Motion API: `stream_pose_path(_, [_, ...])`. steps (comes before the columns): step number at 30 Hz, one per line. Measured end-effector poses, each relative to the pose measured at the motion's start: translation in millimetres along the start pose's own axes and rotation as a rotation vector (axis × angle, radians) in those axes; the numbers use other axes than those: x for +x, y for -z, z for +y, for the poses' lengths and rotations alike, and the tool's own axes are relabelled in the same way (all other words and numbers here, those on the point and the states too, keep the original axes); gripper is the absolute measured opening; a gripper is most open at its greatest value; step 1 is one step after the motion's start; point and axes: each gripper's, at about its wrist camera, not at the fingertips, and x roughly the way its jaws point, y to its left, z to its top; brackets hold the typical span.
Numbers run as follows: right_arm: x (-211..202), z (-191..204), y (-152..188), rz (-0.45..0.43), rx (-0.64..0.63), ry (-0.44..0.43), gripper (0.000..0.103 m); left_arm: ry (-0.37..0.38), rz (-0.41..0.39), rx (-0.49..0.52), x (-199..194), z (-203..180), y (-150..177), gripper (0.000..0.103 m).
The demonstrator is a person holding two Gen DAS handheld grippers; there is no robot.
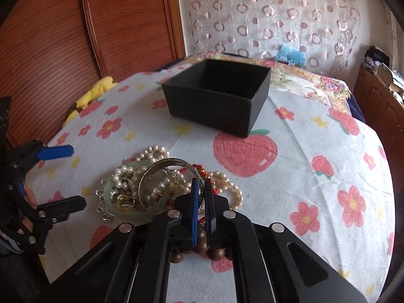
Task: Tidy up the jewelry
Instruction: 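Grasp the dark metal bangle from the jewelry pile with the right tool, then grasp the pearl necklace with the left tool while the right tool lifts the bangle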
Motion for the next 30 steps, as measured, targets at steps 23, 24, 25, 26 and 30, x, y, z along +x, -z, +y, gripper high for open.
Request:
stream_pose_path(23, [-43, -26, 17, -0.099, 0.095, 0.072, 0.005, 0.144, 0.024, 0.068, 20, -23, -34, 0.041])
stream_pose_path(24, [-42, -26, 18, -0.096, 0.096, 0.073, 0.005, 0.139, 0.031, 0.071, 22, -23, -35, 0.034])
stream_pose_path(25, [-42, -26, 19, -0.094, 0.096, 0.075, 0.005, 0.132, 0.047, 0.075, 26, -24, -35, 0.028])
stream_pose_path(26, [-42, -26, 20, -0.092, 0.096, 0.077, 0.005, 0.125, 0.056, 0.079, 29, -25, -35, 0.025])
stream_pose_path(30, [-42, -25, 22, -0.086, 0.089, 0.078, 0.005, 0.113, 0.057, 0.094, 28, -26, -33, 0.016])
